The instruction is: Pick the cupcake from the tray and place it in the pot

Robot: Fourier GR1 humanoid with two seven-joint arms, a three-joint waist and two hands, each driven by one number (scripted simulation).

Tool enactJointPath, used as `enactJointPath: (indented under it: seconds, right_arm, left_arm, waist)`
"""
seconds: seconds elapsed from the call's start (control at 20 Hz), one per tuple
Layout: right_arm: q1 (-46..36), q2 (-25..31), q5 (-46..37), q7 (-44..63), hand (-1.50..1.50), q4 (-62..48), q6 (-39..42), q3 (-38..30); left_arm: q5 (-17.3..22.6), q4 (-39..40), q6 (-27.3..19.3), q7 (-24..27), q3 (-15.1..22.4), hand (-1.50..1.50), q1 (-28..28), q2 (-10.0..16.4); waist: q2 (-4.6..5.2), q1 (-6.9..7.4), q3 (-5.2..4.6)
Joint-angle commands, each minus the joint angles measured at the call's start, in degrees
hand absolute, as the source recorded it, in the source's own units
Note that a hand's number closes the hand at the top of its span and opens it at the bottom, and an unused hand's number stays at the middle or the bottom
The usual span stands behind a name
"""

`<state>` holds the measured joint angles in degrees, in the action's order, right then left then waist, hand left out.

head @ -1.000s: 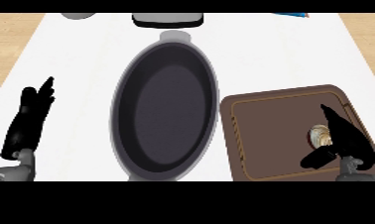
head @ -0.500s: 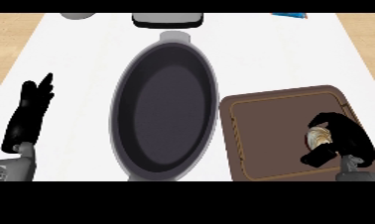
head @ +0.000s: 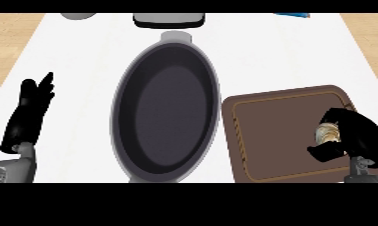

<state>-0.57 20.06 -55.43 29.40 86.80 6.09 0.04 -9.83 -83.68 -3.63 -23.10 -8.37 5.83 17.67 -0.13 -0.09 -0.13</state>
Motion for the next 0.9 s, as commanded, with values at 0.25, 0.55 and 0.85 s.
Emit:
enactJointPath:
  seconds: [0.25,0.55,0.85]
  right_arm:
    - [3.3,7.1,-0.1,-19.5,1.5,7.8,2.4,8.7]
    - [6.1,7.6,4.7,-20.7,1.5,23.1,0.5,3.2]
    - [4.5,2.3,11.6,-23.1,1.5,37.6,-5.2,2.0]
  left_arm:
    - [-0.3,1.5,-0.7,0.1,-0.6,0.0,0.9,-1.0]
    - [-0.3,-2.4,0.8,-2.1,-0.6,0.0,-1.1,0.1]
    - [-0.1,-0.1,-0.2,0.3,-1.2,0.0,-0.8,-1.1]
  waist:
    - [0.03,-0.5,0.11]
    - [-0.21,-0.7,0.12]
    - [-0.34,-1.26,0.11]
